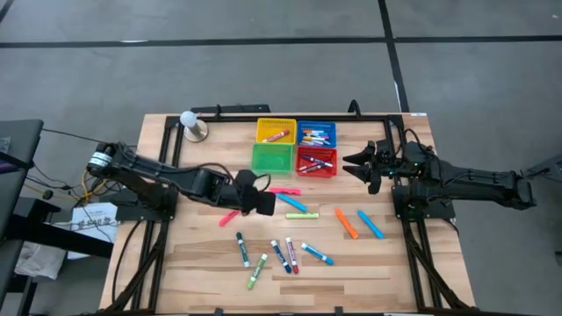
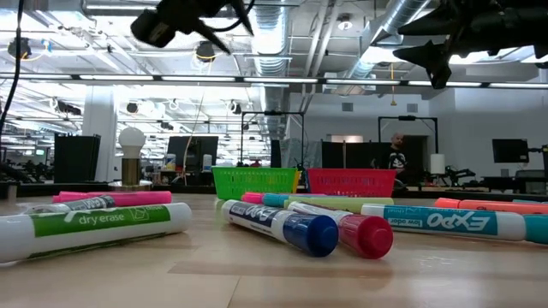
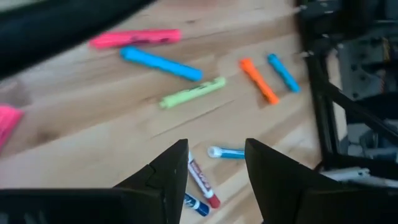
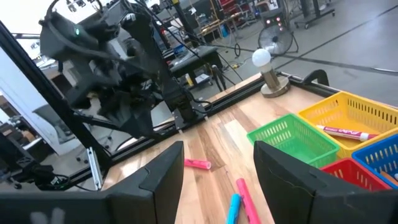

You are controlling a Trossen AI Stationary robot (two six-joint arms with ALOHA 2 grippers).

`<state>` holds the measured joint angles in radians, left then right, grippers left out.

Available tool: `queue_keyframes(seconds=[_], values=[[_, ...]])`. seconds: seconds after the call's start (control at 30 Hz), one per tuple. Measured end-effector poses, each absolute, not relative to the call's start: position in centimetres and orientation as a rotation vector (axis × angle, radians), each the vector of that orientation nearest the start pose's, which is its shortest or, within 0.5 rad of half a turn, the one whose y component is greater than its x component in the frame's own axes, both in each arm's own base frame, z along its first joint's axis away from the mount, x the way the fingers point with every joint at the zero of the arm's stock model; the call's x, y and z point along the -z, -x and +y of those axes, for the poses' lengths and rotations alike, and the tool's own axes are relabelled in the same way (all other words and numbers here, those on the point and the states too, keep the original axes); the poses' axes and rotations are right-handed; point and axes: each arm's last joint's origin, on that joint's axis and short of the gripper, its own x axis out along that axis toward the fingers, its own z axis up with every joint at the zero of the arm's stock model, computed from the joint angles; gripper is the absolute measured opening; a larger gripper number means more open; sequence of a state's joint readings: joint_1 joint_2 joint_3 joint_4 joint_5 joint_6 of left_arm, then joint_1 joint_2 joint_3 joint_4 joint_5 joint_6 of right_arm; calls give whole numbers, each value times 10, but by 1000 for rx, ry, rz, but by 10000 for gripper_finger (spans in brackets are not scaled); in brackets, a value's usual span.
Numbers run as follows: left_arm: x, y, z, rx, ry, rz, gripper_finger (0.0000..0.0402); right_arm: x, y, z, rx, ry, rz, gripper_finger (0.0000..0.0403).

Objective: Pick & Place Markers
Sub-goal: Put the large dark green marker pen into the yellow bin

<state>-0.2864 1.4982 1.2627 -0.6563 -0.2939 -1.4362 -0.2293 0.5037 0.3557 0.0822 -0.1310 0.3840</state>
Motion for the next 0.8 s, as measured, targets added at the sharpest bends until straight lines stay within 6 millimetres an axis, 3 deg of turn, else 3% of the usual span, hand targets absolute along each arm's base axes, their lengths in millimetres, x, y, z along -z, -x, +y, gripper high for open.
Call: queue_keyframes(seconds=[0.33,0.6,0.8], values=[[-241,-275,-113,-778,1310,729,158,-243,-133,-27,118,-404,94,182],[-227,-256,-146,-802,1430,758,158,-235,-132,-27,135,-419,179,184],[-207,-254,-156,-883,1454,779,158,-235,-132,-27,135,-418,176,180]])
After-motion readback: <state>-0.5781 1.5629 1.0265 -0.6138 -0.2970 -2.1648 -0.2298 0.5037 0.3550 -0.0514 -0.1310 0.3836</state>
